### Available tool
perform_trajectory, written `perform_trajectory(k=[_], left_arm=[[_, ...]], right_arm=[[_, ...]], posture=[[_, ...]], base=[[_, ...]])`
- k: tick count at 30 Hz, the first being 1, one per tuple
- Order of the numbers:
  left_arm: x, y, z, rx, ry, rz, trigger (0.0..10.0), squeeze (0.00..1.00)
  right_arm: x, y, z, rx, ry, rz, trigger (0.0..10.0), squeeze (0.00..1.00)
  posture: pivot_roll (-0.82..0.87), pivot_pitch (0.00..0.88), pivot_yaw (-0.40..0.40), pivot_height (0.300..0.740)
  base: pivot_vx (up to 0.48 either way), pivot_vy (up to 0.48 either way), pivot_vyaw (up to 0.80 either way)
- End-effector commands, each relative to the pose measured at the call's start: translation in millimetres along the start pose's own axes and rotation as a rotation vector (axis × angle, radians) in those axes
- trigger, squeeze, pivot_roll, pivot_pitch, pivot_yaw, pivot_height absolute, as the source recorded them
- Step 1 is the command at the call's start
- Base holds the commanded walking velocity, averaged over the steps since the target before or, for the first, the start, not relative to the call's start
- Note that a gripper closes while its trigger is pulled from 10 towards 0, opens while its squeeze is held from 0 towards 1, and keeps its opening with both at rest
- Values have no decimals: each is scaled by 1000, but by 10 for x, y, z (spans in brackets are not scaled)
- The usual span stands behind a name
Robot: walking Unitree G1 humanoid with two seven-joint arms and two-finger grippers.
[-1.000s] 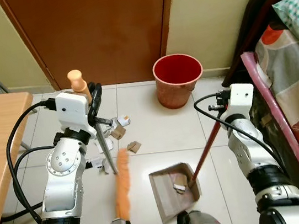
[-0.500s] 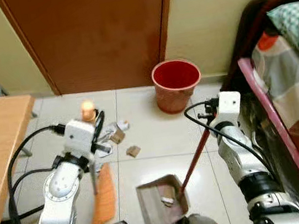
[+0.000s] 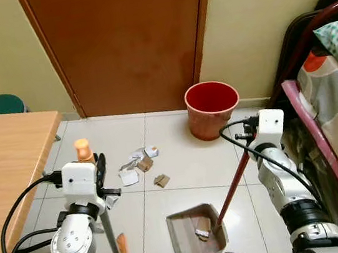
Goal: Sweep floor
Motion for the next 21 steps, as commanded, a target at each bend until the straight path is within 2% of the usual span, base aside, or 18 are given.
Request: perform_trajectory(k=[1,3,6,9,12,13,14,16,20,21], left_arm=[[104,-22,187,16,-79,10,10000,0],[123,-47,211,34,-90,0,10000,0],[185,-119,248,7,-92,-13,10000,0],[185,-273,301,4,-109,-81,10000,0],[166,-328,318,-2,-114,-105,10000,0],[158,-377,326,-8,-119,-127,10000,0],[158,-377,326,-8,-119,-127,10000,0],[157,-422,332,-17,-119,-139,10000,0],[159,-424,343,-16,-121,-135,10000,0],[159,-421,335,-15,-117,-134,10000,0]], right_arm=[[-25,-25,71,17,-21,-13,10000,0],[-33,-32,64,19,-18,-18,10000,0],[-77,-114,-44,13,26,-58,10000,0],[-160,-246,-208,1,103,-101,10000,0],[-198,-325,-235,-14,117,-113,10000,0],[-231,-421,-245,-15,125,-133,10000,0],[-231,-421,-245,-15,125,-133,10000,0],[-300,-561,-297,-24,169,-156,10000,0],[-379,-656,-316,-31,198,-170,10000,0],[-441,-708,-327,-37,222,-165,10000,0]], posture=[[77,31,-54,740],[73,33,-55,740],[58,42,-57,740],[36,62,-53,740],[30,72,-47,740],[27,78,-41,740],[27,78,-41,740],[20,94,-34,740],[20,102,-32,740],[21,109,-32,740]], base=[[0,0,0],[0,0,0],[0,0,0],[0,0,0],[0,0,0],[0,0,0],[0,0,0],[0,0,0],[0,0,0],[0,0,0]])
Point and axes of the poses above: a point about 5 cm out from each wrist's last joint towards the gripper, its own x axis pointing out of the wrist towards the gripper, its own z axis along the axis of the wrist's last joint, y = z × x, the point moved 6 cm from there along x, pointing out of the wrist towards the gripper, and after that the axes turned 11 degrees about x, right-handed, at the moved point
